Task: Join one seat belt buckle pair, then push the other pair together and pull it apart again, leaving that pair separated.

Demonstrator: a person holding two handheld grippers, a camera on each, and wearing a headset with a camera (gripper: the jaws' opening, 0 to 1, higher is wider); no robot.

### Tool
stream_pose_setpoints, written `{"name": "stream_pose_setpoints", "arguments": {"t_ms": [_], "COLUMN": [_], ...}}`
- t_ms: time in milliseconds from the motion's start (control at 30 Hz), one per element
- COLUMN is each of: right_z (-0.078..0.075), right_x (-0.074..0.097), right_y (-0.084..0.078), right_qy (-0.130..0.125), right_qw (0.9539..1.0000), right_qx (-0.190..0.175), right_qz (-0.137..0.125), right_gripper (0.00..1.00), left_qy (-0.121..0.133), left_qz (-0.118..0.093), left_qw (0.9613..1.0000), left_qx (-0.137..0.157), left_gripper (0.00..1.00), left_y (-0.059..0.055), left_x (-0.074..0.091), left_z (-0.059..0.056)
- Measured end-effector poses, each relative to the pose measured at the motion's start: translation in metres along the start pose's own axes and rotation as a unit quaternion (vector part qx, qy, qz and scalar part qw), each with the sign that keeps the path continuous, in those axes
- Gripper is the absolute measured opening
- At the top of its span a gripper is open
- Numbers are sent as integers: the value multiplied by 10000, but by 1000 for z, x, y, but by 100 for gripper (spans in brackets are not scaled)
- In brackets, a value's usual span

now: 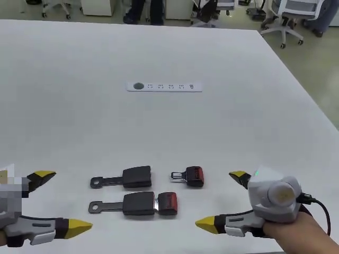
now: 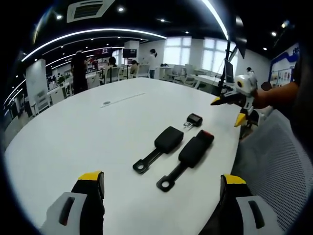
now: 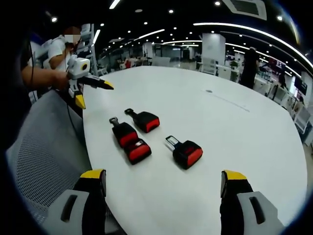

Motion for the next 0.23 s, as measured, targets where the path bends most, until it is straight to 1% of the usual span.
{"name": "stream_pose_setpoints", "arguments": {"t_ms": [67,100,167,233], "right_z": [0,0,0,0], "right_x": [-1,-1,-1,-1], "right_y": [0,1,1,1], "right_qy": [-1,-5,-6,-6], "right_qw": [10000,10000,10000,9999], "right_qx": [5,16,64,119], "right_qz": [-19,-25,-4,16], "right_gripper": [99,99,99,99], "left_qy": [-3,-9,-22,-29], "left_qz": [-14,-21,-30,-19], "left_qw": [10000,10000,10000,10000], "left_qx": [-12,-7,3,9], "left_gripper": [100,100,100,100], "left_y": [1,3,1,3], "left_x": [0,0,0,1], "left_z": [-1,-4,-2,-6]}}
Point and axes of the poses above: the centre of the closed fingertips' face, and the gripper's own axes: x roughly backward along the fingers, z roughly to its left, y roughly out of its top, the point moved 3 cm from there along x, roughly backward along the fingers, and after that the axes turned 2 degrees about -y, right-handed, at the moved point
